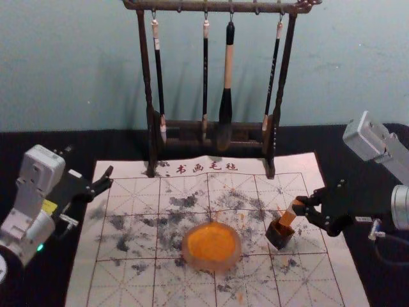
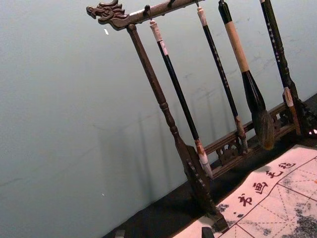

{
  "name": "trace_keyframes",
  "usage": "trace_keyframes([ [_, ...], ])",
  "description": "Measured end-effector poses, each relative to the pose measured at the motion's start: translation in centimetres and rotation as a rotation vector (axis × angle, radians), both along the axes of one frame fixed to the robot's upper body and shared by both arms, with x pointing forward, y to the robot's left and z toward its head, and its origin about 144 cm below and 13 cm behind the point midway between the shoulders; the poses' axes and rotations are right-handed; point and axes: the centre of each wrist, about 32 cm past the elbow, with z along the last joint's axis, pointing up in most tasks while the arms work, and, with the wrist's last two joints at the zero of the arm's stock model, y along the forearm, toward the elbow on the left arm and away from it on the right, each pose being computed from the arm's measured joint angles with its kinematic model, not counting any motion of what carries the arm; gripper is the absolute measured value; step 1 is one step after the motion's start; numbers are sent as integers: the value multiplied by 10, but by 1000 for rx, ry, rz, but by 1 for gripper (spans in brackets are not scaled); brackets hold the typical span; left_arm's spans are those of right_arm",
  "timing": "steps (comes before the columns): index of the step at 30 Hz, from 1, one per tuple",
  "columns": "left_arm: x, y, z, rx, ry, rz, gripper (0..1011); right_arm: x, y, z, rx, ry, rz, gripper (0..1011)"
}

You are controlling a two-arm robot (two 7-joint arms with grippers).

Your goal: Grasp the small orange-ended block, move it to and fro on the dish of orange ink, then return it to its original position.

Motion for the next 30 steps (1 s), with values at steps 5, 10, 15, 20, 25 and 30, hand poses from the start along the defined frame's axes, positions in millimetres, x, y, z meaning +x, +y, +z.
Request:
trace_keyframes([
  [5, 0, 0, 0, 0, 0, 0, 1002, -2, 0, -2, -1, 7, 1, 85],
  [10, 0, 0, 0, 0, 0, 0, 1001, -3, 1, -4, -3, 17, 1, 85],
  [15, 0, 0, 0, 0, 0, 0, 1001, -3, 0, -7, -1, 26, -5, 85],
  [20, 0, 0, 0, 0, 0, 0, 1001, -2, 0, -9, 2, 31, -12, 85],
  [25, 0, 0, 0, 0, 0, 0, 1001, 0, -1, -11, 5, 38, -21, 85],
  [30, 0, 0, 0, 0, 0, 0, 1001, 3, 0, -14, 8, 45, -28, 85],
])
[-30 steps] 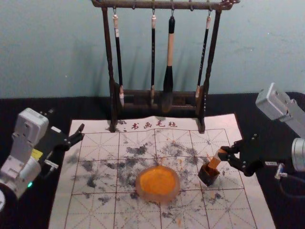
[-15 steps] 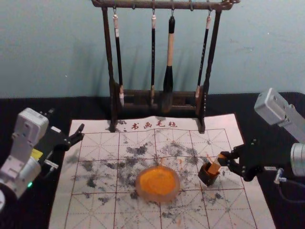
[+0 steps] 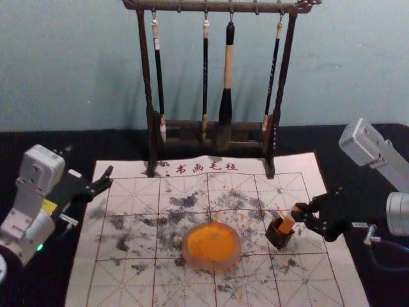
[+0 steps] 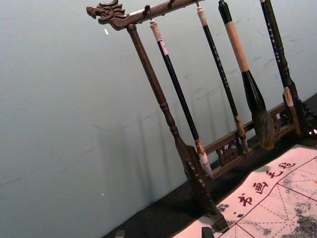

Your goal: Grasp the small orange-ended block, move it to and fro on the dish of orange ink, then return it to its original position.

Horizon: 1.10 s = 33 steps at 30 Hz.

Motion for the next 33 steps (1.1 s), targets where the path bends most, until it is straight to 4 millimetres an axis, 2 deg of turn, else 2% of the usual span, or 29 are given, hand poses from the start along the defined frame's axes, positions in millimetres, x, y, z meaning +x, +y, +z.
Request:
trace_keyframes([
  [13, 0, 0, 0, 0, 0, 0, 1001, 11, 1, -10, 8, 27, -37, 85],
  [33, 0, 0, 0, 0, 0, 0, 1001, 16, 6, -18, -5, 61, -20, 85],
])
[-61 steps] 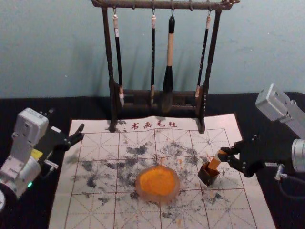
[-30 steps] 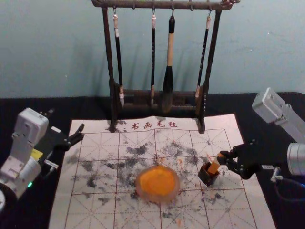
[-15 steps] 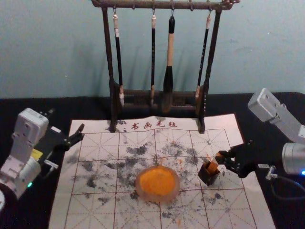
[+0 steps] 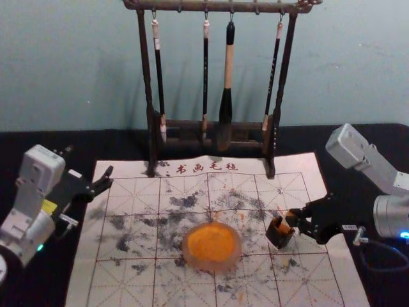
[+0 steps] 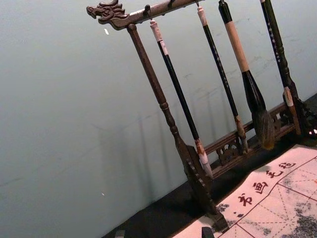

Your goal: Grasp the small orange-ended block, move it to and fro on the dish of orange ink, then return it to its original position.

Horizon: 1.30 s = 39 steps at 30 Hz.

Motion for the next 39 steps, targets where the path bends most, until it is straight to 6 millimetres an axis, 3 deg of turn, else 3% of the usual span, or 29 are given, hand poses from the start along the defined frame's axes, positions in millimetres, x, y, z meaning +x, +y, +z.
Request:
trace_keyframes([
  [39, 0, 0, 0, 0, 0, 0, 1001, -2, 7, -3, -21, 17, 14, 85],
])
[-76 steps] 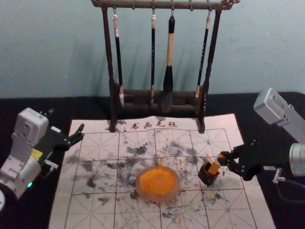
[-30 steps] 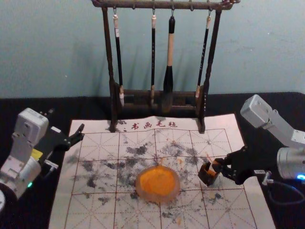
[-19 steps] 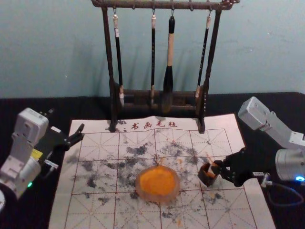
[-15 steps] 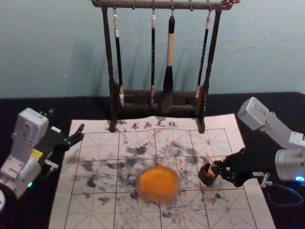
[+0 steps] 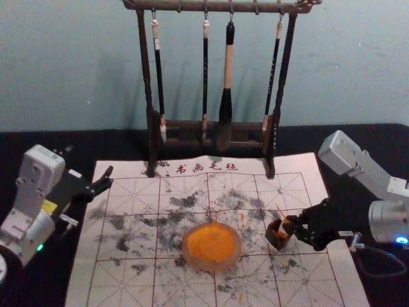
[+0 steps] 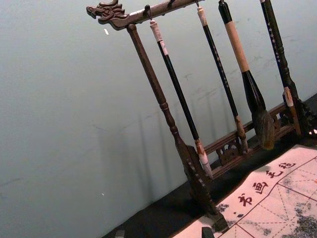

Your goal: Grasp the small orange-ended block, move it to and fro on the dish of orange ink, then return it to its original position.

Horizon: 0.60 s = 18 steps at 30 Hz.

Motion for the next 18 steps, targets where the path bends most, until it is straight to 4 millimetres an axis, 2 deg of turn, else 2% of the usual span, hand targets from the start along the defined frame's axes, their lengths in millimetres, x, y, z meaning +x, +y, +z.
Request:
trace_keyframes([
  [10, 0, 0, 0, 0, 0, 0, 1001, 0, 0, 0, 1, 0, 0, 85],
  [14, 0, 0, 0, 0, 0, 0, 1001, 0, 0, 0, 1, 0, 0, 160],
  [17, 0, 0, 0, 0, 0, 0, 1001, 0, 0, 0, 1, 0, 0, 296],
  [18, 0, 0, 0, 0, 0, 0, 1001, 0, 0, 0, 1, 0, 0, 296],
])
